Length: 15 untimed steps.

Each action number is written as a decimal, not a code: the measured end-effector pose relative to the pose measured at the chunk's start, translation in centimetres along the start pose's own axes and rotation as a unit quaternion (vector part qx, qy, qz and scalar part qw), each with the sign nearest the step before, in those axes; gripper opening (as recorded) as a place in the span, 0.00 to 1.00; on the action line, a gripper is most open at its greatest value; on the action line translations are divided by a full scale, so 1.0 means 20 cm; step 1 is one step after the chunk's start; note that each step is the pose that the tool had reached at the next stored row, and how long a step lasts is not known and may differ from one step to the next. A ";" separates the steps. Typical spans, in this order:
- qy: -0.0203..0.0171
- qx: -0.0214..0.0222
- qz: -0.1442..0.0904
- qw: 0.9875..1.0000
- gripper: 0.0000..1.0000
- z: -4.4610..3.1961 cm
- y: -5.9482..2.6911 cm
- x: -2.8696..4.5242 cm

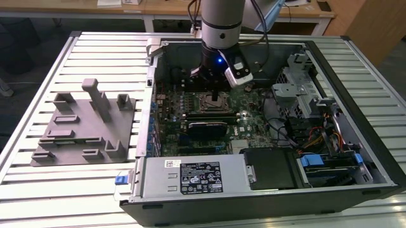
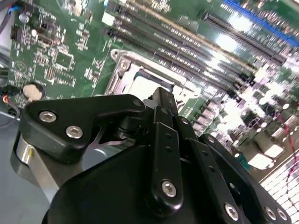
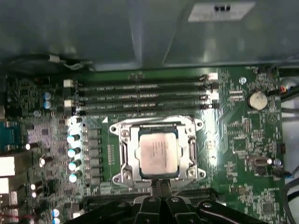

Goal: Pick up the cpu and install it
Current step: 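Install the second cpu locking lever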

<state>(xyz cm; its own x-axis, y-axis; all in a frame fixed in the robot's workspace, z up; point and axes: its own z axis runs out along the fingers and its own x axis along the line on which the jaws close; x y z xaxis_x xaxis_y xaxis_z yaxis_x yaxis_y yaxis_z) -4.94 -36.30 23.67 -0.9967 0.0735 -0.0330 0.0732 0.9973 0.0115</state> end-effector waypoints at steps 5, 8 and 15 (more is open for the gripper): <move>0.000 0.000 0.000 1.000 0.11 0.000 -0.039 -0.003; 0.000 0.000 0.000 1.000 0.11 -0.001 -0.064 -0.005; 0.000 -0.003 0.000 1.000 0.11 -0.001 -0.105 -0.008</move>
<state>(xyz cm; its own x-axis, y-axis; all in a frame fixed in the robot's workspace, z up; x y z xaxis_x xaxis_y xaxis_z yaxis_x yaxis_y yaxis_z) -4.93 -38.40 23.66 -0.9967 0.0737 -0.0326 0.0732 0.9972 0.0175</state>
